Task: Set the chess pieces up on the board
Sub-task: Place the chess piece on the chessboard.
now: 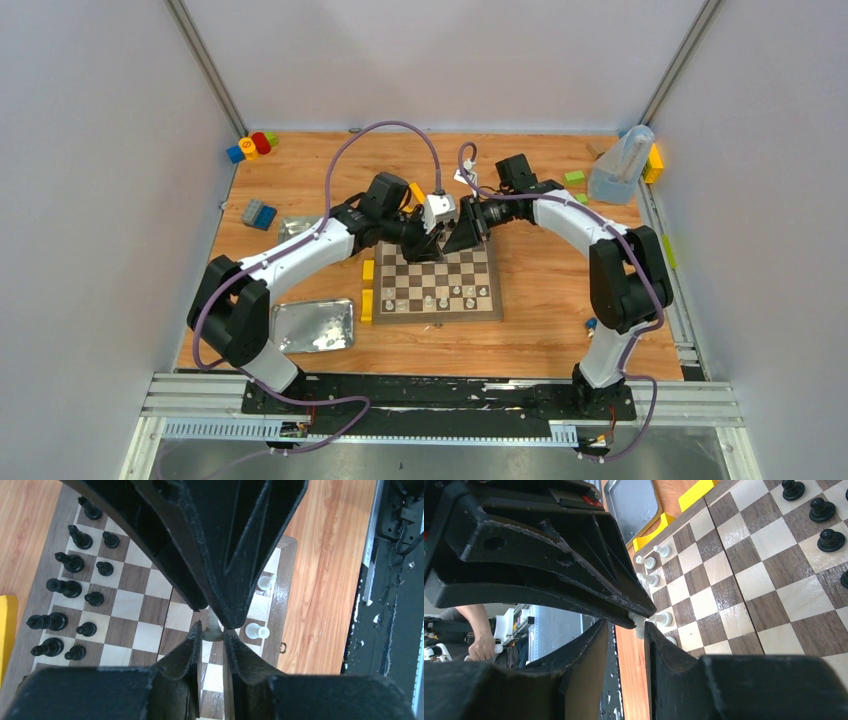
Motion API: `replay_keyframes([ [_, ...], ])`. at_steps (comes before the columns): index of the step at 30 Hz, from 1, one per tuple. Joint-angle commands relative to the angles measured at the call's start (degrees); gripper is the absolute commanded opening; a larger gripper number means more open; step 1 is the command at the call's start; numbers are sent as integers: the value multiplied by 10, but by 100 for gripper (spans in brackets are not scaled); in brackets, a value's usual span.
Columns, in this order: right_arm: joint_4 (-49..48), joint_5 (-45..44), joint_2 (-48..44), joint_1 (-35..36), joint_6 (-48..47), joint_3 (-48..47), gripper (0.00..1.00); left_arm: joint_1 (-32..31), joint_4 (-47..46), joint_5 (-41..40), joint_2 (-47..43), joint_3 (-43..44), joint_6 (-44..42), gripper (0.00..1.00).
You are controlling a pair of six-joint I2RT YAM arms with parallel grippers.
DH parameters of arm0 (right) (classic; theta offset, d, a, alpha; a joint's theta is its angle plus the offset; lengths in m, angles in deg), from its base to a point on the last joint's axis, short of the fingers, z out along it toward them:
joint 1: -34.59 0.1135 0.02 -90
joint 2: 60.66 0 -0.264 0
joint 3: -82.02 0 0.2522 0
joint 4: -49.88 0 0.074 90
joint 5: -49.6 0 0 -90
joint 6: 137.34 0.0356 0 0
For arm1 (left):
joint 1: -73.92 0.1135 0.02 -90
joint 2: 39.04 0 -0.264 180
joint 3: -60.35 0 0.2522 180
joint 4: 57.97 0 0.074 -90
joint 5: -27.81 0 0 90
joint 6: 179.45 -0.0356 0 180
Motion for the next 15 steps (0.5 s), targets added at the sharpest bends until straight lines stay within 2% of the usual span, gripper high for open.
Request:
replay_keyframes([
  [1,-21,33,8,2,3,-21,33,-6,-11,18,-24,20,19,13],
  [15,-21,28,13,5,-2,-4,35,-5,-12,14,-34,15,20,12],
])
